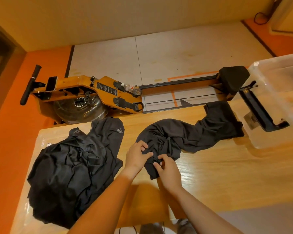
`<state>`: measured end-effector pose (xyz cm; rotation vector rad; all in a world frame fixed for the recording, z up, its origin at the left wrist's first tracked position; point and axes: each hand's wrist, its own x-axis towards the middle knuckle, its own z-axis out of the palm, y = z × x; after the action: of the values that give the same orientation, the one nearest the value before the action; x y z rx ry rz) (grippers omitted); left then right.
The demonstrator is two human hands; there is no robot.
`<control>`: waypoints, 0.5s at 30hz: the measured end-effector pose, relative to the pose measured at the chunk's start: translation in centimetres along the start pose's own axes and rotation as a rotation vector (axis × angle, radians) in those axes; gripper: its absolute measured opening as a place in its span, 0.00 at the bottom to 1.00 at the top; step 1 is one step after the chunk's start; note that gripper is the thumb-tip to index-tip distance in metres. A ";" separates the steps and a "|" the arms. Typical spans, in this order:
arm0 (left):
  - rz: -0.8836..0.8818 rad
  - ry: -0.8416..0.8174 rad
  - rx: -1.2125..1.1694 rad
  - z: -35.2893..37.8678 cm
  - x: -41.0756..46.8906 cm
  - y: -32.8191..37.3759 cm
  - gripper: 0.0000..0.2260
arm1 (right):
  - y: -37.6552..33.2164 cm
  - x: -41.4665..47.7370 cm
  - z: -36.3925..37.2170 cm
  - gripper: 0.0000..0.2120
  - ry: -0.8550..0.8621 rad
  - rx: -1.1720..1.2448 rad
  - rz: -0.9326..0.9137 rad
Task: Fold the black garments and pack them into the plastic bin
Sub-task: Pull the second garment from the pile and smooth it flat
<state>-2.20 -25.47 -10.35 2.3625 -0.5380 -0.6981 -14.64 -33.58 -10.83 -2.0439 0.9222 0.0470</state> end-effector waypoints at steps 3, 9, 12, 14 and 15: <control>-0.094 -0.045 -0.098 0.3 -1.2 -0.5 0.13 | 0.1 -0.1 0.3 0.05 0.031 0.012 0.010; -0.204 -0.027 0.069 0.1 -3.6 -0.1 0.16 | 0.5 -1.2 -0.3 0.08 0.060 0.100 -0.092; -0.224 -0.036 0.046 0.1 -4.2 -0.2 0.05 | 1.4 -1.7 -1.1 0.07 0.058 0.068 -0.150; -0.215 -0.030 -0.030 0.1 -4.8 -0.3 0.06 | 2.0 -1.8 -2.0 0.05 0.034 0.044 -0.192; -0.204 -0.022 -0.075 0.2 -5.2 -0.4 0.06 | 2.2 -1.9 -2.4 0.04 0.009 0.038 -0.207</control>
<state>-6.25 -22.55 -8.94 2.3624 -0.2774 -0.8209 -18.10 -35.00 -10.21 -2.0949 0.7072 -0.0915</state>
